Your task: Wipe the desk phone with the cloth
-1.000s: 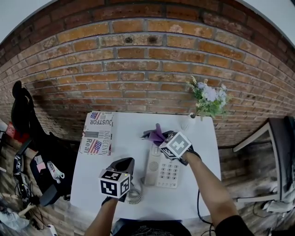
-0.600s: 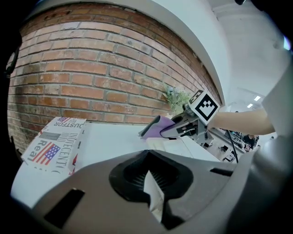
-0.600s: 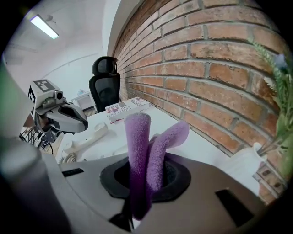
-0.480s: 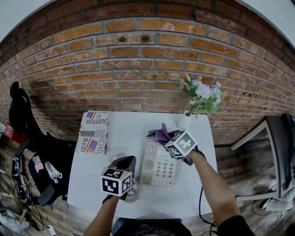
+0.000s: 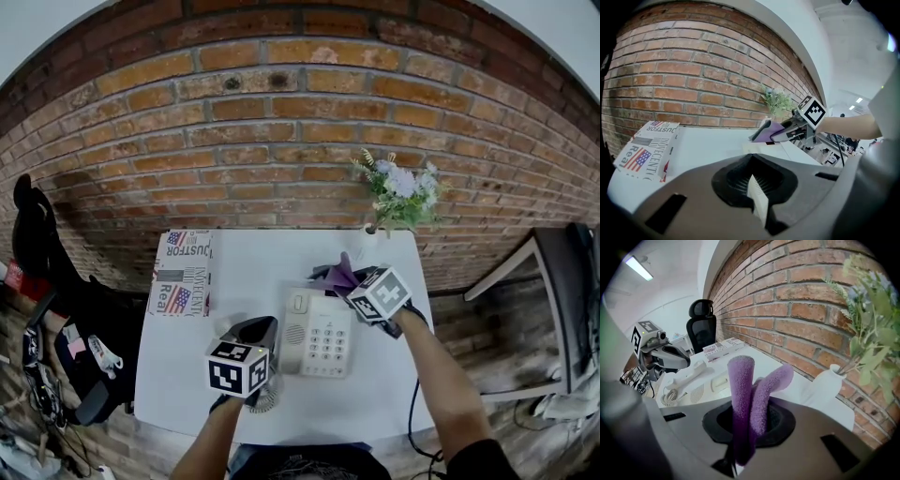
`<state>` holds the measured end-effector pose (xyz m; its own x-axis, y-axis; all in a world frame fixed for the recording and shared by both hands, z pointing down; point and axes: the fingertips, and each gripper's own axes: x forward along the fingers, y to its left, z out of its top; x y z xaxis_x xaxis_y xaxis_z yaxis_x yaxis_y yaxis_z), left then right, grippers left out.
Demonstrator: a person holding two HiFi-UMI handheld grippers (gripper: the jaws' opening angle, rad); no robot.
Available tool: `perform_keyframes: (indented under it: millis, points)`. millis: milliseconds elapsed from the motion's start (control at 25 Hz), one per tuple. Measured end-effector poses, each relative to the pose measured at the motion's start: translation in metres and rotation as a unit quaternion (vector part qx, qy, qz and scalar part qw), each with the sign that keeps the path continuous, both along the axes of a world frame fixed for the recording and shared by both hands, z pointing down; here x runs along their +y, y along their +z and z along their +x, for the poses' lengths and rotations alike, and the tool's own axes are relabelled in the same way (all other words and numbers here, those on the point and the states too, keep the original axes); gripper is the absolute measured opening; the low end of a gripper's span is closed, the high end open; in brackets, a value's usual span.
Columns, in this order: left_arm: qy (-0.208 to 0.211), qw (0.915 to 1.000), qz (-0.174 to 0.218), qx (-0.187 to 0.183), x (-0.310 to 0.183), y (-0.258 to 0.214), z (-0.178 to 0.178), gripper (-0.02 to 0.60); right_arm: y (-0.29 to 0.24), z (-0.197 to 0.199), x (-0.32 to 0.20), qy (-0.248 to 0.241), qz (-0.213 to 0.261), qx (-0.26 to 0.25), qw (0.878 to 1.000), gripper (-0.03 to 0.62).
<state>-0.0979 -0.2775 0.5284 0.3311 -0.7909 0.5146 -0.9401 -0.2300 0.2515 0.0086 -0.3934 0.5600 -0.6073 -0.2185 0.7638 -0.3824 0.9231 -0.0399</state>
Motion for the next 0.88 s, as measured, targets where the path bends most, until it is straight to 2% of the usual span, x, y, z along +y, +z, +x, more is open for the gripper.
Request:
perform_keyframes:
  millis: [240, 600, 880]
  points:
    - [0.013, 0.9999, 0.003, 0.001, -0.002, -0.002, 0.006, 0.005, -0.001, 0.027, -0.003, 0.040, 0.004, -0.002, 0.999, 0.049]
    - [0.033, 0.9993, 0.016, 0.002, -0.002, -0.015, 0.007, 0.005, -0.029, 0.063, 0.002, 0.134, 0.056, -0.031, 0.989, 0.049]
    - [0.052, 0.9983, 0.026, -0.004, 0.006, -0.028, 0.004, 0.005, -0.060, 0.072, 0.036, 0.160, 0.089, -0.055, 0.982, 0.049]
